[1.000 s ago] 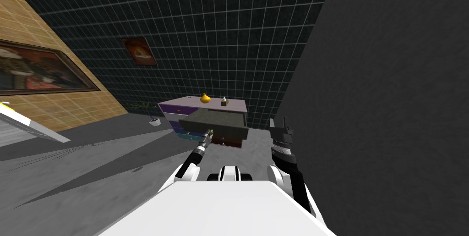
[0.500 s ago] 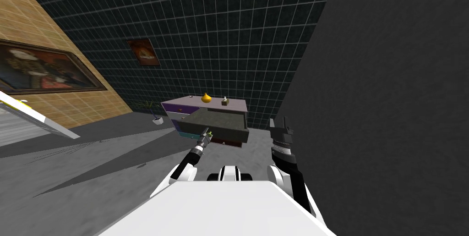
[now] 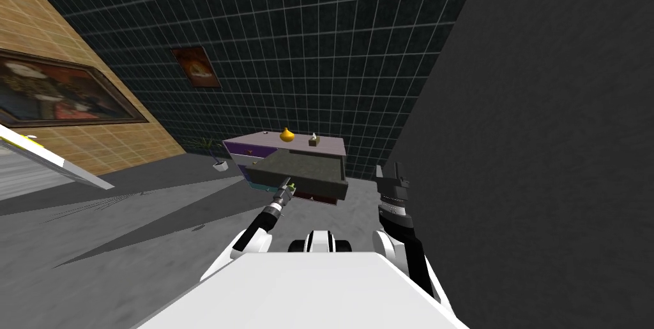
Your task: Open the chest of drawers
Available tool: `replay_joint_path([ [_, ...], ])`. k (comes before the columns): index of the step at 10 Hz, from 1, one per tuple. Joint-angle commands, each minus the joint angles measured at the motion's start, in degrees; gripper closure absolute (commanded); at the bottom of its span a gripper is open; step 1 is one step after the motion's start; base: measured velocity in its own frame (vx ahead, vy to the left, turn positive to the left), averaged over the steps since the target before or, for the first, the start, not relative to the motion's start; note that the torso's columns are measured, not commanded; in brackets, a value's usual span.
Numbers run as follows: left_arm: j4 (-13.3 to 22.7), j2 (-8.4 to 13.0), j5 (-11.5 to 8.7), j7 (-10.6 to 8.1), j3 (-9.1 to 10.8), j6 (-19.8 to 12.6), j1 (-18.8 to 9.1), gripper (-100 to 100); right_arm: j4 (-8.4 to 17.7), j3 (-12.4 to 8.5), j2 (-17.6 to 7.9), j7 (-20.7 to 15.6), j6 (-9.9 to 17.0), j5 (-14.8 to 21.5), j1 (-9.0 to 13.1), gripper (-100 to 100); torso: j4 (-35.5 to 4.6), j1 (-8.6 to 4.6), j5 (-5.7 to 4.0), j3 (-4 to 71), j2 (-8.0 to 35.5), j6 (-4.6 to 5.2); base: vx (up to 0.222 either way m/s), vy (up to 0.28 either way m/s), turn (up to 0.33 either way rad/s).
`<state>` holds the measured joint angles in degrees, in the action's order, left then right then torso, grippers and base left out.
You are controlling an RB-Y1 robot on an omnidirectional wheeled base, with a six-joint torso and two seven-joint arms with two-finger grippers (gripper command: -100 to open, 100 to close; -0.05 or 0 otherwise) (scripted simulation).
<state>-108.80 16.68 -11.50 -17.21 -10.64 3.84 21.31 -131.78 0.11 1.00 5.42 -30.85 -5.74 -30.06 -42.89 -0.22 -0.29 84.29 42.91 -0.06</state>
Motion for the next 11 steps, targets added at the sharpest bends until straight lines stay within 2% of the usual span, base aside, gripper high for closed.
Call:
replay_joint_path([
  [1, -3.26, 0.88, -0.41, -0.44, 0.46, -0.88, 0.28, -100, 0.0, 0.0, 0.0, 0.0, 0.0, 0.0, 0.0, 0, -0.04, -0.03, -0.07, 0.04, 0.03, -0.01, 0.009, -0.015, 0.009],
  [2, -3.26, 0.88, -0.41, -0.44, 0.46, -0.88, 0.28, -100, 0.0, 0.0, 0.0, 0.0, 0.0, 0.0, 0.0, 0, -0.09, -0.05, -0.16, 0.1, 0.05, -0.07, 0.009, -0.011, 0.017],
  [3, -4.8, 1.34, -0.6, -0.64, 0.58, -1.88, 0.74, -100, 0.0, 0.0, 0.0, 0.0, 0.0, 0.0, 0.0, 0, -0.18, -0.11, -0.22, 0.12, 0.14, -0.05, 0.01, -0.012, 0.024],
  [5, -3.44, 1.42, -0.45, -0.33, 0.08, -2.44, 1.61, -100, 0.0, 0.0, 0.0, 0.0, 0.0, 0.0, 0.0, 0, -0.33, -0.22, -0.41, 0.17, 0.28, -0.08, 0.01, -0.011, -0.001],
  [6, -3.19, 1.42, -0.49, -0.4, 0.05, -2.5, 1.76, 0, 0.0, 0.0, 0.0, 0.0, 0.0, 0.0, 0.01, 0, -0.05, -0.22, -0.3, 0.18, 0.14, 0.0, 0.005, -0.004, 0.007],
  [11, -2.18, 1.21, -0.55, -0.5, -0.01, -2.49, 2.36, 0, 0.0, 0.0, 0.0, 0.0, 0.0, 0.0, 0.0, 0, 0.51, -0.02, 0.06, 0.39, -0.56, 0.12, 0.0, 0.0, 0.0],
])
